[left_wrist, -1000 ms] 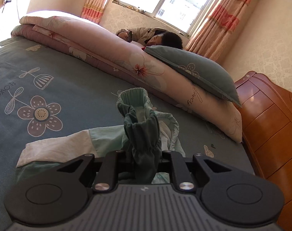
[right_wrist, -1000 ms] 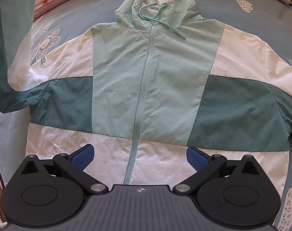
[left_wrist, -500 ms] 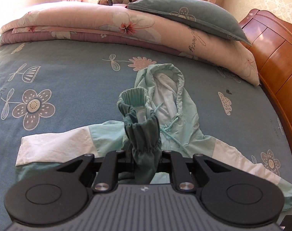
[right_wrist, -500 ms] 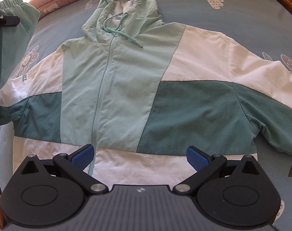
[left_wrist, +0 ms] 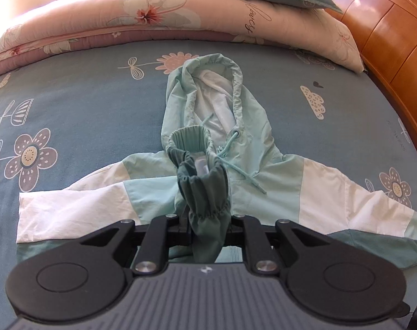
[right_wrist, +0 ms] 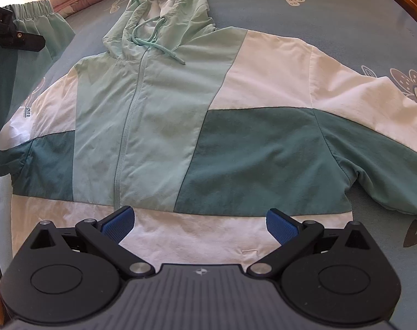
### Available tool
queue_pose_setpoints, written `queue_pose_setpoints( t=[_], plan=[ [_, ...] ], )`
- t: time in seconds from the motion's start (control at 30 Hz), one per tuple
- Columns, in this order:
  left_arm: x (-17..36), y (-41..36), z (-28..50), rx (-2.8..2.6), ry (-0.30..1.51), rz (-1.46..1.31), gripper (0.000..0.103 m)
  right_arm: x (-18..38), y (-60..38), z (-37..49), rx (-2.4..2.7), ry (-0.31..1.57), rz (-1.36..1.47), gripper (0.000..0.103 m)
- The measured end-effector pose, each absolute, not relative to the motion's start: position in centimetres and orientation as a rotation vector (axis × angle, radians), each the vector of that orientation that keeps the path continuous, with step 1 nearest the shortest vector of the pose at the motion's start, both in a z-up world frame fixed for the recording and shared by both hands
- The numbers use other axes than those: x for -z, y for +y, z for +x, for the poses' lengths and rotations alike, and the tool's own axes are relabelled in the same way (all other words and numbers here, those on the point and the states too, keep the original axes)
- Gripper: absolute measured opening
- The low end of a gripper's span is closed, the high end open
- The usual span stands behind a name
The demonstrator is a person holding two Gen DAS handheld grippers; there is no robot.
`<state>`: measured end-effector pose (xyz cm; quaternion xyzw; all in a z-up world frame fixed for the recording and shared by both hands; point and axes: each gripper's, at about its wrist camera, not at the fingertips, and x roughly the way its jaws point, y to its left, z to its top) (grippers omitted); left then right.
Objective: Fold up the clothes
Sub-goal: 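Lift the sleeve cuff with the left gripper and carry it toward the hood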
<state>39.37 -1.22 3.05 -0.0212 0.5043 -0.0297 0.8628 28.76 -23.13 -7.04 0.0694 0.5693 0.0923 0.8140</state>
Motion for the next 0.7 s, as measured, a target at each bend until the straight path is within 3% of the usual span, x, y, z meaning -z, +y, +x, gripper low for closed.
queue_pose_setpoints(
  t=[0.4, 0.7],
  plan=[
    [-2.2, -2.6, 42.7, 0.175, 1.287, 0.193, 0.013, 6.7, -24.3, 28.9, -0.178, 1.186, 0.209, 0.103],
    [-3.9, -3.1, 43.4, 0.162, 1.256, 0.29, 0.014, 6.7, -24.7, 28.6, -0.165, 1.178, 0.233, 0.103]
  ],
)
